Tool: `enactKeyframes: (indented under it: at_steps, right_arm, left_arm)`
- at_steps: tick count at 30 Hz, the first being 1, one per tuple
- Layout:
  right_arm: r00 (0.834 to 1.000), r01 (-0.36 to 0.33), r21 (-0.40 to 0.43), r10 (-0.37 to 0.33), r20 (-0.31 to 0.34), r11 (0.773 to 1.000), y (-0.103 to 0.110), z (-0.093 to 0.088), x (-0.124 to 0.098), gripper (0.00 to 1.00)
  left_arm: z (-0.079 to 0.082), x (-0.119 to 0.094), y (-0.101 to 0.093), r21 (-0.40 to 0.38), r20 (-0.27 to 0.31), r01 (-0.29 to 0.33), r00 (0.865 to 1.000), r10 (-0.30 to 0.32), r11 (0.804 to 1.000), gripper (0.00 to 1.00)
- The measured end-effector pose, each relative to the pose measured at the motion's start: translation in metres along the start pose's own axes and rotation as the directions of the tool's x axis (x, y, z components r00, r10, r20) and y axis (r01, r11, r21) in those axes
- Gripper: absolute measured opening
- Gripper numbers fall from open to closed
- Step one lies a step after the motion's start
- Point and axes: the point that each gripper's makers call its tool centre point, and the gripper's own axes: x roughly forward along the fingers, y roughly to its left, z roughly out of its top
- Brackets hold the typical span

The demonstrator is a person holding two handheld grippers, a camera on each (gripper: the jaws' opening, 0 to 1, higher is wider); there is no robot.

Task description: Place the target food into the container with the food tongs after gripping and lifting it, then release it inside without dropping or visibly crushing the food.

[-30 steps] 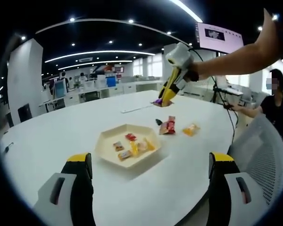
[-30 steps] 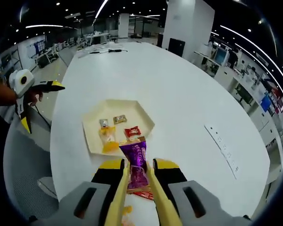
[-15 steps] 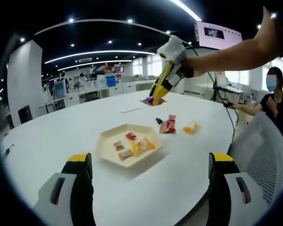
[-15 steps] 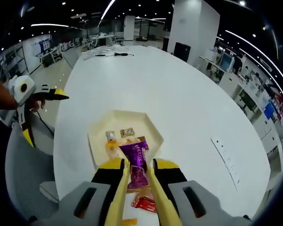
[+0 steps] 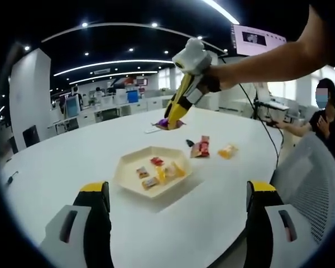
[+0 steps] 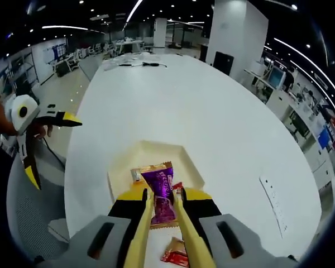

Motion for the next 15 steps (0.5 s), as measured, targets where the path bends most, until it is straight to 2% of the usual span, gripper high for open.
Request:
enactKeyframes:
  at_steps: [7, 15]
  right_arm:
    - [1.000, -0.004, -0.008, 0.004, 0.004, 1.000, 0.002, 0.014, 0.013, 0.23]
    - [1.000, -0.009, -0.019, 0.008, -0.004, 1.000, 0.002, 0.021, 0.025, 0.23]
  left_arm:
    - [0.000, 0.000, -0.001, -0.001, -0.004, 0.003, 1.000, -0.003, 1.000, 0.97]
    - [0.000, -0.001, 0.000, -0.007, 0.002, -0.001, 1.000, 0.001, 1.000, 0.97]
